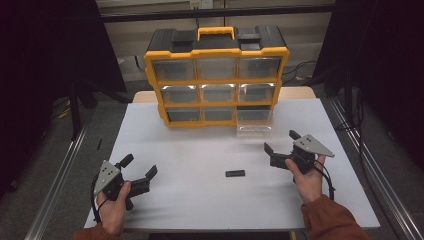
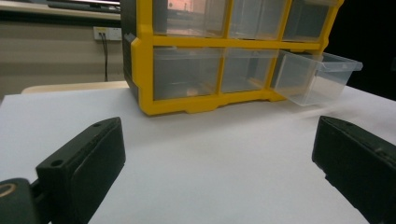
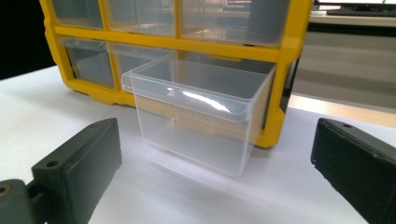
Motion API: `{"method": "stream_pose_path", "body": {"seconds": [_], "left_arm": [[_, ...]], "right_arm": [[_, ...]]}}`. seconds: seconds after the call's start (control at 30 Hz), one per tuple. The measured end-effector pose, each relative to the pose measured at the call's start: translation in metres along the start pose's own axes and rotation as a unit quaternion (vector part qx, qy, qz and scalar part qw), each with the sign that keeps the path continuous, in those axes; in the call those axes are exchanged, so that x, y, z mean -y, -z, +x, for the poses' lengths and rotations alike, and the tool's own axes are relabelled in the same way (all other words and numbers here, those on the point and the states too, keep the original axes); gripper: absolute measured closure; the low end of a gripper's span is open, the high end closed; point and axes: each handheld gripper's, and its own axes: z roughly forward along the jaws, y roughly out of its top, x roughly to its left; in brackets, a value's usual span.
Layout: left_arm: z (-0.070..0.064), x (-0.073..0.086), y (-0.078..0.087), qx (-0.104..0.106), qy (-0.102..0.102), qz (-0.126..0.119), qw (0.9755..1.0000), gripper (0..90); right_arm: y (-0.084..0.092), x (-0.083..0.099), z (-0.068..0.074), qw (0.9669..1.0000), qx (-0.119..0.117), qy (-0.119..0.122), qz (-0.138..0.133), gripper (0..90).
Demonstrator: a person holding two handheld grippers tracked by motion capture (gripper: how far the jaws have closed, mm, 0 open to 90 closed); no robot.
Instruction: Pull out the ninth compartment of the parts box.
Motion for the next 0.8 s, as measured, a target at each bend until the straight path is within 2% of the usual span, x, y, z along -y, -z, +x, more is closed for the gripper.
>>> {"method": "stream_pose_path", "body": {"seconds": [0.03,0.07,0.1,0.23,0.3,0.37,0.4,0.43,0.53,0.57,0.63,0.8], "left_arm": [[0.000,0.000,0.000,0.000,0.000,0.000,1.0000,2.6],[0.000,0.000,0.001,0.001,-0.009,0.003,1.0000,2.6],[-0.001,-0.001,0.001,0.001,-0.013,0.001,0.9999,2.6],[0.002,-0.001,0.002,-0.005,-0.003,-0.003,1.0000,2.6],[0.002,-0.001,0.003,-0.007,-0.002,-0.005,1.0000,2.6],[0.001,-0.001,0.003,-0.009,-0.007,-0.005,0.9999,2.6],[0.001,-0.001,0.003,-0.009,-0.007,-0.005,0.9999,2.6],[0.000,-0.003,0.004,-0.010,-0.020,-0.005,0.9997,2.6],[-0.001,-0.003,0.003,-0.011,-0.014,-0.006,0.9998,2.6],[-0.001,-0.003,0.004,-0.014,-0.012,-0.008,0.9998,2.6],[-0.001,-0.003,0.004,-0.015,-0.011,-0.008,0.9998,2.6],[-0.003,-0.004,0.006,-0.008,-0.017,-0.012,0.9998,2.1]], "right_arm": [[0.000,0.000,0.000,1.0000,0.000,0.000,0.000,1.1],[0.002,0.001,-0.001,1.0000,0.005,0.000,-0.002,1.0],[0.006,0.003,-0.001,0.9999,0.016,0.005,-0.001,0.9],[0.015,0.004,0.001,0.9995,0.028,0.010,-0.004,0.8],[0.017,0.005,0.001,0.9995,0.029,0.010,-0.007,1.1],[0.027,0.009,0.002,0.9989,0.042,0.016,-0.012,1.2],[0.029,0.010,0.001,0.9990,0.040,0.013,-0.013,1.2],[0.032,0.011,0.001,0.9990,0.042,0.012,-0.011,1.2],[0.036,0.013,0.001,0.9987,0.048,0.015,-0.009,1.2],[0.040,0.015,0.000,0.9988,0.048,0.005,-0.012,1.2],[0.042,0.016,-0.001,0.9987,0.050,0.006,-0.013,1.2],[0.054,0.019,-0.002,0.9979,0.062,0.009,-0.012,1.2]]}}
